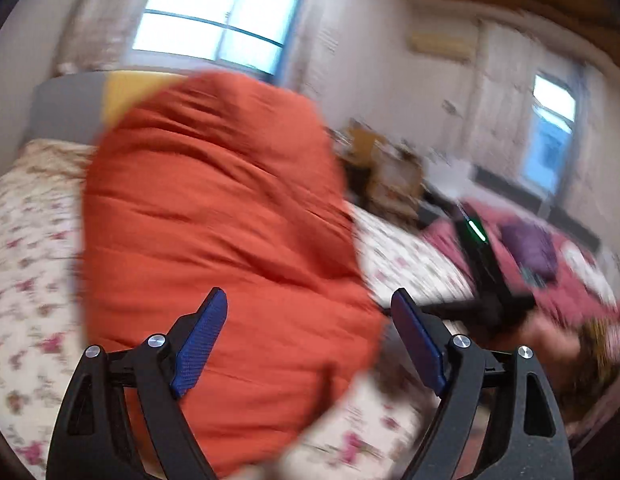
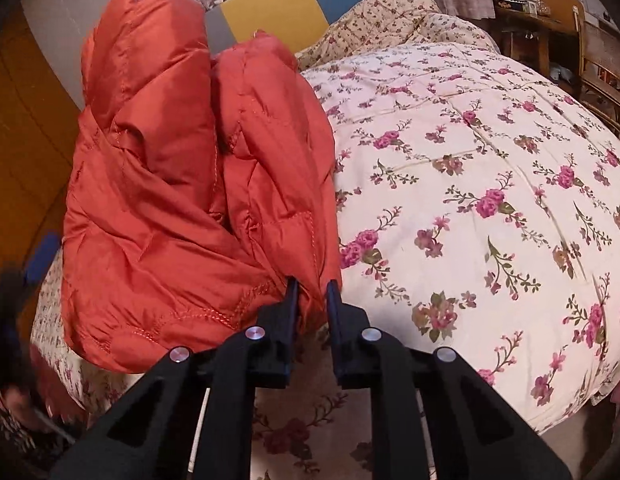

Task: Fold large clothes

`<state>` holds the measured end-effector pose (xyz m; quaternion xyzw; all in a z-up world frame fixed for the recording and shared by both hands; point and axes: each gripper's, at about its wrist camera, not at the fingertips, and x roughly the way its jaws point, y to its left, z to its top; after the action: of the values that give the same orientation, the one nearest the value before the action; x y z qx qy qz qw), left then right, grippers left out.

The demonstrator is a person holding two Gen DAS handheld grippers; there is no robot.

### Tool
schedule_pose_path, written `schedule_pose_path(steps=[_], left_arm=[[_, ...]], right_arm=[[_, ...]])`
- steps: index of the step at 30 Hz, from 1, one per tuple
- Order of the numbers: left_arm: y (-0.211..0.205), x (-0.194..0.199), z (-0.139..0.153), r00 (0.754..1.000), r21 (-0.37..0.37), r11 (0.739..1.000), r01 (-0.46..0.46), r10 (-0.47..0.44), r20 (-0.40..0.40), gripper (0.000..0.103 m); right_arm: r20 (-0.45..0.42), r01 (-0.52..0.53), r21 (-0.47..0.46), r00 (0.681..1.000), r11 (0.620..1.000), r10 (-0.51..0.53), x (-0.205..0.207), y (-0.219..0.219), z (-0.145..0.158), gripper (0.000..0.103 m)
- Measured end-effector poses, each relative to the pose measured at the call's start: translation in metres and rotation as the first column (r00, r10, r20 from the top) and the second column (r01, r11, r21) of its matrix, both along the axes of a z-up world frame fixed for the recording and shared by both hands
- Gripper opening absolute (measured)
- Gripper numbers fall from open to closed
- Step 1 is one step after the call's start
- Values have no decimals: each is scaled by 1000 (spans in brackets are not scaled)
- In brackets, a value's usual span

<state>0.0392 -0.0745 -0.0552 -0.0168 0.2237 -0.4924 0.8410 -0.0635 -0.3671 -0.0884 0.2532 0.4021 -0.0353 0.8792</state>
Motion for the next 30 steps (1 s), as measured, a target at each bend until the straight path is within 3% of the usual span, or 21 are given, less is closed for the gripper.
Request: schedule_pose_path(steps=[3, 8, 13, 20, 30], left_arm=[[26, 39, 12, 980, -38, 980, -198, 197, -31, 83], [44, 105, 16, 908, -74, 908, -413, 404, -109, 83], [10, 136, 6, 913, -90, 925, -368, 341, -224, 78], [-35, 120, 16, 932, 14, 945, -327, 325, -160, 78], [-71, 133, 20, 926, 170, 932, -320, 346, -150, 79]], right_arm=[[39, 14, 37, 999, 999, -16, -5, -5, 11, 20], [134, 27, 25, 990, 999, -30, -12, -9, 40, 28], [160, 39, -31, 987, 999, -34, -9, -6, 57, 28], [223, 104, -16, 970, 994, -98, -8, -25, 80, 28], [322, 5, -136, 946, 991, 39, 51, -3, 140, 28]])
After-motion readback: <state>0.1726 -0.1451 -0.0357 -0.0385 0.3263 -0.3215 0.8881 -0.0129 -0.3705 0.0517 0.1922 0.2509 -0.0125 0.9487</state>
